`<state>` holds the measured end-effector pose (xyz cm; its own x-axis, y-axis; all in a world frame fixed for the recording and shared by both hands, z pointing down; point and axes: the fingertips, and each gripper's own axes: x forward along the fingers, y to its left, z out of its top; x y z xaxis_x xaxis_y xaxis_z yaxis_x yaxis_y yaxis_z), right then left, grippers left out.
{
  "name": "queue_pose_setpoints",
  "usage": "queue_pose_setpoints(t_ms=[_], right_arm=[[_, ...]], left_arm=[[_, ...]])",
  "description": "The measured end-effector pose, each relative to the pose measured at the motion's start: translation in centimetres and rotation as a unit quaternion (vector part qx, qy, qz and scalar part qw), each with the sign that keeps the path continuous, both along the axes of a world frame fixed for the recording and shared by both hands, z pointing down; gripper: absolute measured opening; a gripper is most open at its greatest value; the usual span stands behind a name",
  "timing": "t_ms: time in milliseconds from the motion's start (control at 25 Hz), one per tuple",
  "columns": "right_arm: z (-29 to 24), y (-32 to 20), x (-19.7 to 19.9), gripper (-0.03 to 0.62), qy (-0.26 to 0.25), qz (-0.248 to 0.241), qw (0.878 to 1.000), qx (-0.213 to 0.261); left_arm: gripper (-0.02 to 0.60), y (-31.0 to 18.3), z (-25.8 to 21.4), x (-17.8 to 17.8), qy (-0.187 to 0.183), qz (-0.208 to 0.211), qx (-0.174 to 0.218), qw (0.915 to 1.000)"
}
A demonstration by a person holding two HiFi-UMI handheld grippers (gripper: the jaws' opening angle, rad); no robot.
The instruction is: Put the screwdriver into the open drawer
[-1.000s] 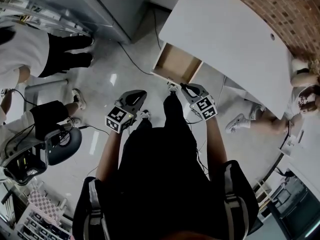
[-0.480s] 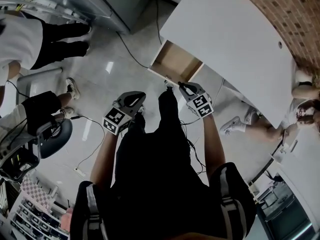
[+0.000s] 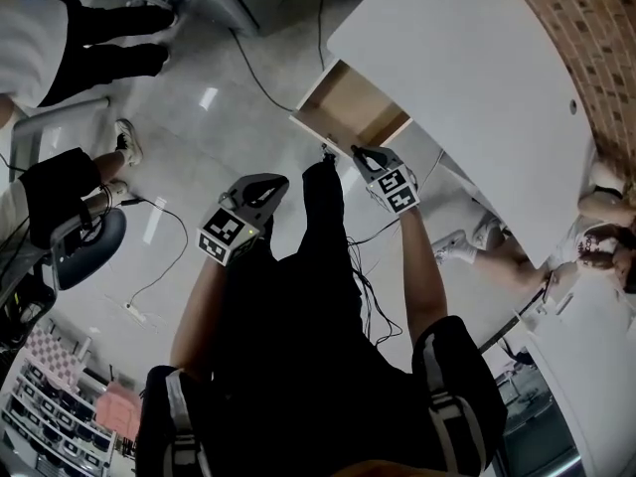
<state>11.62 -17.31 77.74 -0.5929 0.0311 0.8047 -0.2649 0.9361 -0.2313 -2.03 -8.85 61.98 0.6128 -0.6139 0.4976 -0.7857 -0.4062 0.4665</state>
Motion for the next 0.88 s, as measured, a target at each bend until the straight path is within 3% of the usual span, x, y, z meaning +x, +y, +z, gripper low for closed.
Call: queue_pose_setpoints(t_ms=[240,880], right_arm=[[4.3,-1.1,-0.7,0.123,0.008,-0.002,1.000,-0.007],[17.5,-2.1,-2.3,0.123,0.071,0.010,0.996,-0.049]], left_arm=[[0.020,-0.6,2.6,0.2,-0.001,-0.004,-0.008,1.0000],[0.020,-0.9,7.4,-2.2,0.005,-0.072,-0.033,0.9969]])
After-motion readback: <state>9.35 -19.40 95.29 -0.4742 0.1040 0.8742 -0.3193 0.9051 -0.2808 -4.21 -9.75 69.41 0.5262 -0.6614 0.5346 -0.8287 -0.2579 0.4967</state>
